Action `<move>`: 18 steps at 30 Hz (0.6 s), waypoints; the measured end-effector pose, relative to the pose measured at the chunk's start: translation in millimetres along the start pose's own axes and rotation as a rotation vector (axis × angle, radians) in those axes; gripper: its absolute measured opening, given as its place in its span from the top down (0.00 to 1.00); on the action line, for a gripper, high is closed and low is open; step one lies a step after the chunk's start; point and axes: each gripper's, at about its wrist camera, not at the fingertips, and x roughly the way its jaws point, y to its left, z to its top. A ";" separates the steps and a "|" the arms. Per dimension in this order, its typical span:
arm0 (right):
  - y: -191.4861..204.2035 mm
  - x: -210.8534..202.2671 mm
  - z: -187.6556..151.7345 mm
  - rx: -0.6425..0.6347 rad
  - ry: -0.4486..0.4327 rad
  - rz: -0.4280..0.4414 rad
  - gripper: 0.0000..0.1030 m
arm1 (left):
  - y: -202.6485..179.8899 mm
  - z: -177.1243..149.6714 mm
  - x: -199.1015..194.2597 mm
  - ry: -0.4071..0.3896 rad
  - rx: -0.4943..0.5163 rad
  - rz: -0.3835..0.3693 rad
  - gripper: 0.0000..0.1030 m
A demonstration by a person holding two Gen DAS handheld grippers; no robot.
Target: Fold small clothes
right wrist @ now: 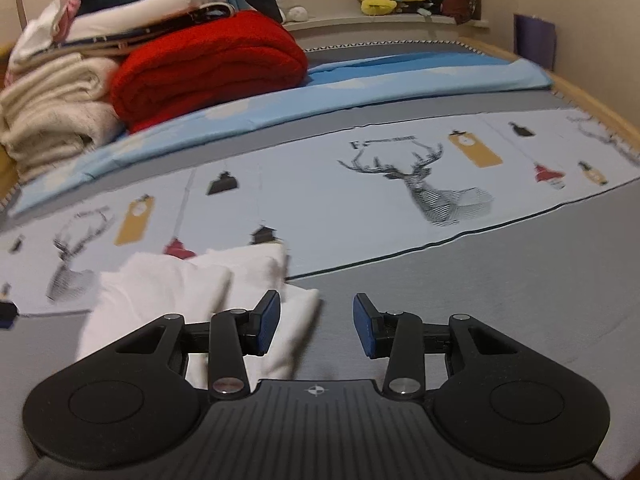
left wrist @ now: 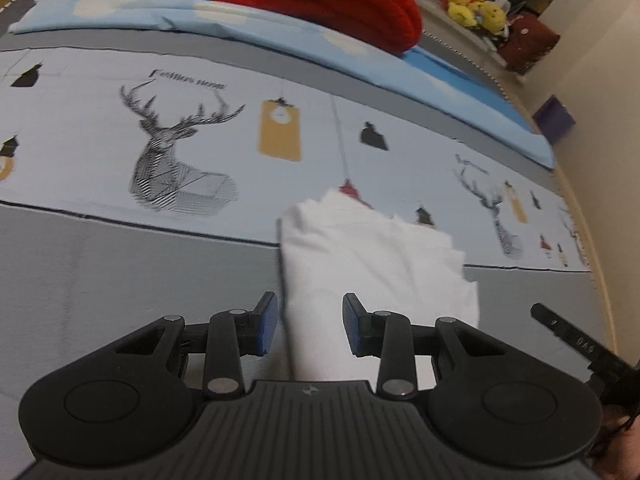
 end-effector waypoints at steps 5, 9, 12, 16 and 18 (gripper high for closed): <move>1.9 17.2 -2.5 0.127 0.097 0.163 0.59 | 4.4 -2.8 -0.3 0.010 0.006 0.012 0.63; 18.3 41.7 -9.2 0.156 0.225 0.252 0.58 | 0.8 -3.9 4.0 0.020 0.017 0.011 0.63; 29.9 56.0 -11.6 0.154 0.270 0.259 0.56 | -3.4 -4.2 6.6 0.025 0.031 0.010 0.63; 39.6 73.4 -10.5 0.148 0.293 0.228 0.52 | -7.7 -5.0 11.0 0.034 0.052 0.008 0.63; 43.1 81.9 -10.7 0.149 0.306 0.238 0.52 | -8.7 -5.4 12.7 0.040 0.067 0.002 0.63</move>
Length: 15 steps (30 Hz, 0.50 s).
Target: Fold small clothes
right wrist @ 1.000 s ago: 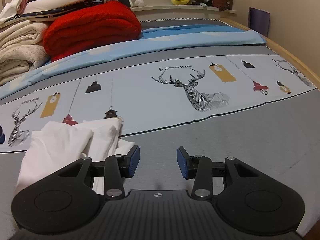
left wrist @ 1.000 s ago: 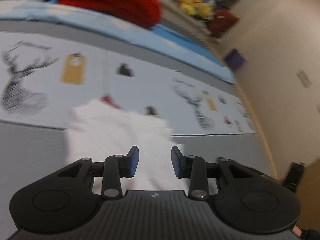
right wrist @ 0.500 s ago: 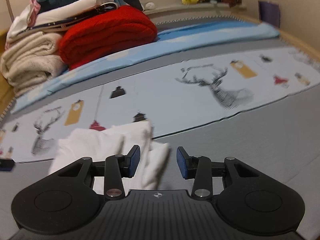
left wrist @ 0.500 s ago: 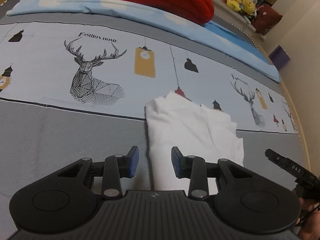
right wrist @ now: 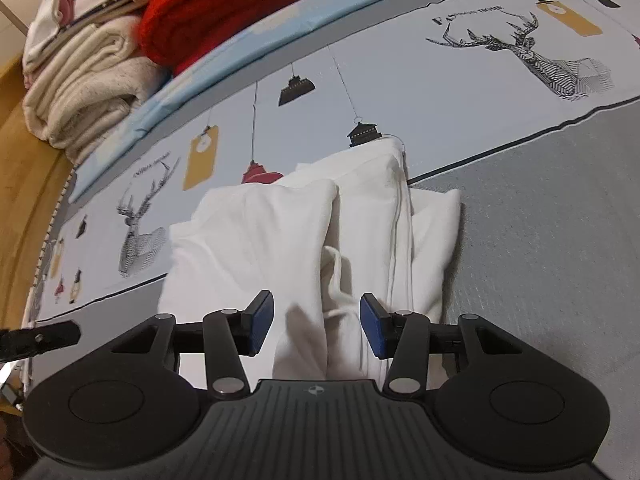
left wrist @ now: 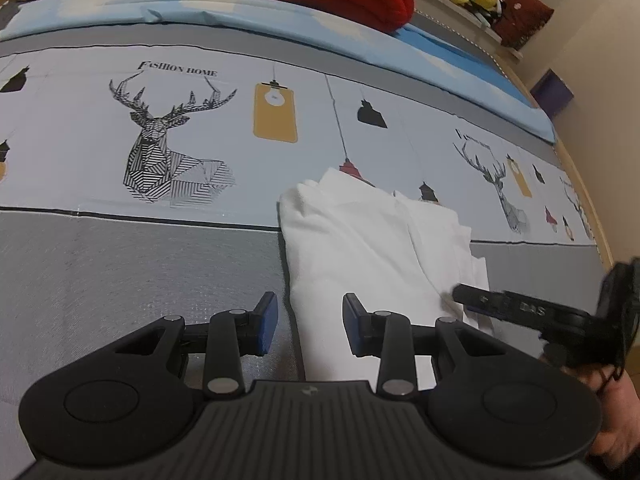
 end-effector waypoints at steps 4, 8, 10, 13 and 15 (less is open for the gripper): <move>9.4 16.0 0.6 -0.063 0.024 -0.001 0.90 | -5.8 -1.7 7.5 0.029 0.019 -0.012 0.63; 4.6 -2.5 5.7 -0.042 -0.039 0.047 0.97 | -18.2 -5.9 18.2 0.063 0.064 -0.018 0.59; -6.4 -26.9 10.4 0.017 -0.116 0.093 0.97 | -27.1 -8.4 24.4 0.077 0.086 -0.031 0.56; -19.7 -60.5 11.2 0.030 -0.208 0.092 0.97 | -42.1 -13.8 34.0 0.099 0.126 -0.054 0.51; -30.8 -70.5 12.1 0.034 -0.233 0.057 0.97 | -53.1 -18.9 41.6 0.118 0.159 -0.065 0.51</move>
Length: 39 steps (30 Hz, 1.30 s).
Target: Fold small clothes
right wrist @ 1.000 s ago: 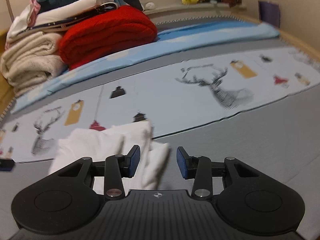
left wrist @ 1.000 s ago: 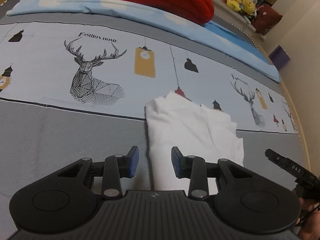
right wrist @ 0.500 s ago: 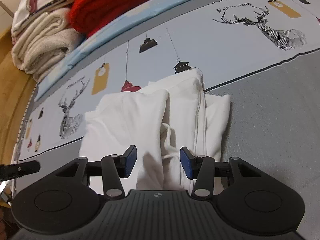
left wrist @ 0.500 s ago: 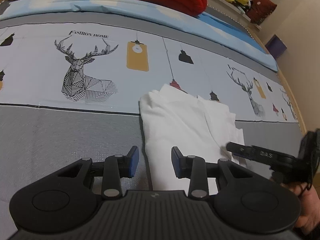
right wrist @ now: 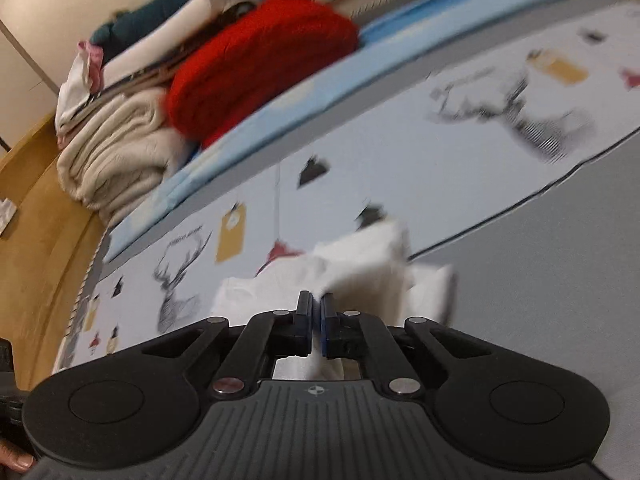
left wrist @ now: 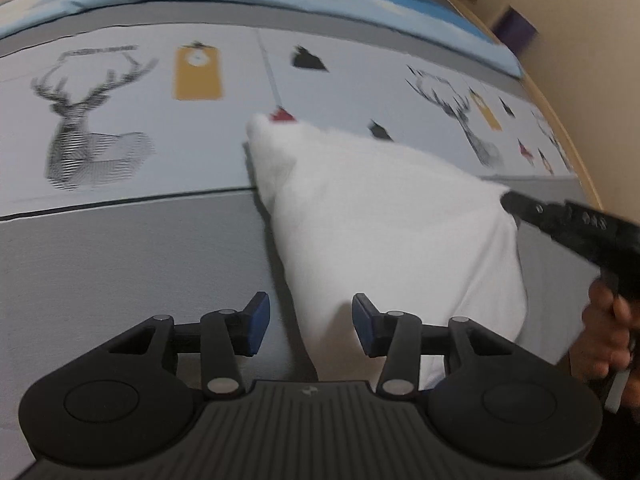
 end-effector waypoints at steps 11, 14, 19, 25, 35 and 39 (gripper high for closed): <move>-24.9 -3.3 -10.4 0.049 0.185 0.065 0.53 | -9.7 -4.0 29.5 0.081 0.019 0.066 0.44; -25.8 2.3 -21.2 0.005 0.306 0.085 0.53 | -8.2 -1.9 27.6 0.068 0.010 0.067 0.44; -13.5 9.5 -48.7 -0.170 0.467 0.061 0.53 | -9.7 0.4 23.9 0.042 -0.007 0.071 0.44; -13.1 -25.9 -40.1 -0.191 0.358 0.210 0.96 | -12.8 2.9 18.3 0.017 -0.031 0.055 0.44; -44.5 -30.8 -49.3 -0.370 0.457 -0.036 0.90 | -26.0 -8.2 35.6 0.118 0.064 0.077 0.37; -48.5 -49.5 -30.4 -0.275 0.337 0.035 0.84 | -25.9 -5.5 28.5 0.088 0.050 0.027 0.37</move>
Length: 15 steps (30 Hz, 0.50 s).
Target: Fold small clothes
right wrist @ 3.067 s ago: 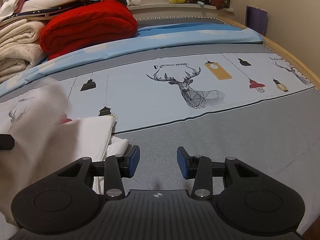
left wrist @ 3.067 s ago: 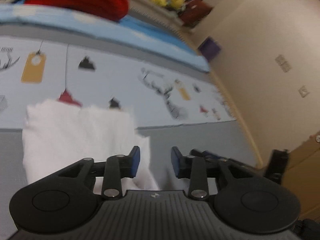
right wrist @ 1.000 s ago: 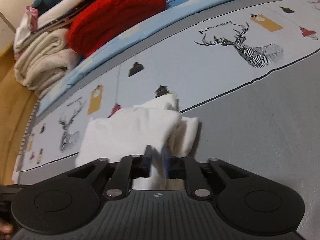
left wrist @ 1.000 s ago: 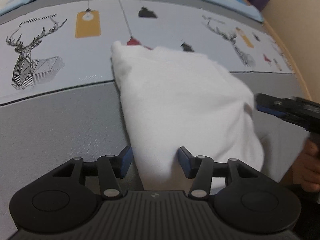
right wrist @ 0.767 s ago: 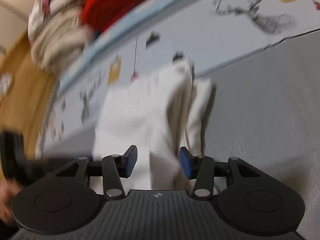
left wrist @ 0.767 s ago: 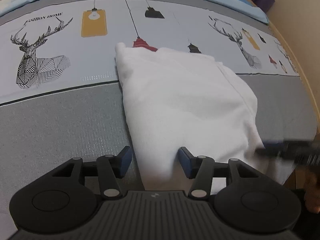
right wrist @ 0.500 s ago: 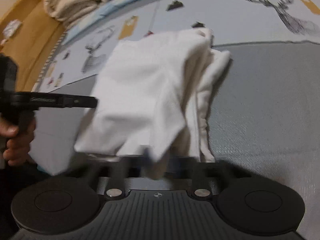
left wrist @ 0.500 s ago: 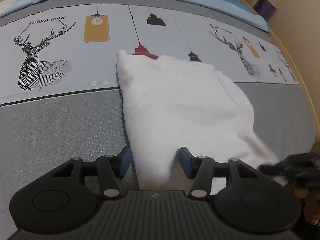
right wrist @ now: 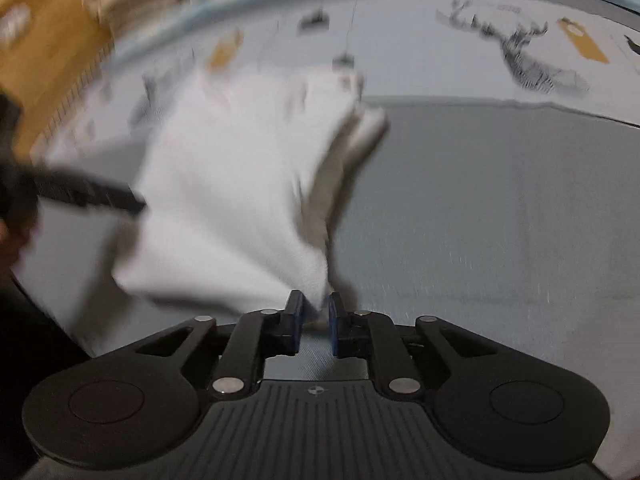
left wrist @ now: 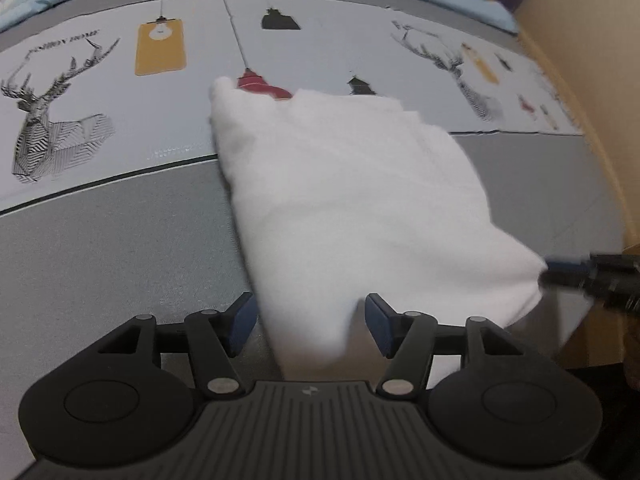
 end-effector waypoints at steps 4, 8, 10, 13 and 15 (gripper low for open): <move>-18.3 -15.4 15.3 0.183 -0.166 0.068 0.55 | -4.8 -14.2 27.5 0.133 0.103 0.122 0.35; -25.6 5.0 34.5 0.350 -0.213 0.043 0.55 | -2.7 -17.1 24.8 0.124 0.114 0.113 0.35; -26.5 27.2 46.7 0.398 -0.208 0.006 0.55 | 0.4 -17.8 21.2 0.111 0.101 0.099 0.35; -18.6 57.1 61.4 0.440 -0.194 -0.031 0.55 | 4.3 -18.7 18.1 0.102 0.085 0.086 0.35; -11.6 73.6 68.0 0.446 -0.184 -0.048 0.55 | 3.5 -18.8 16.7 0.095 0.081 0.077 0.35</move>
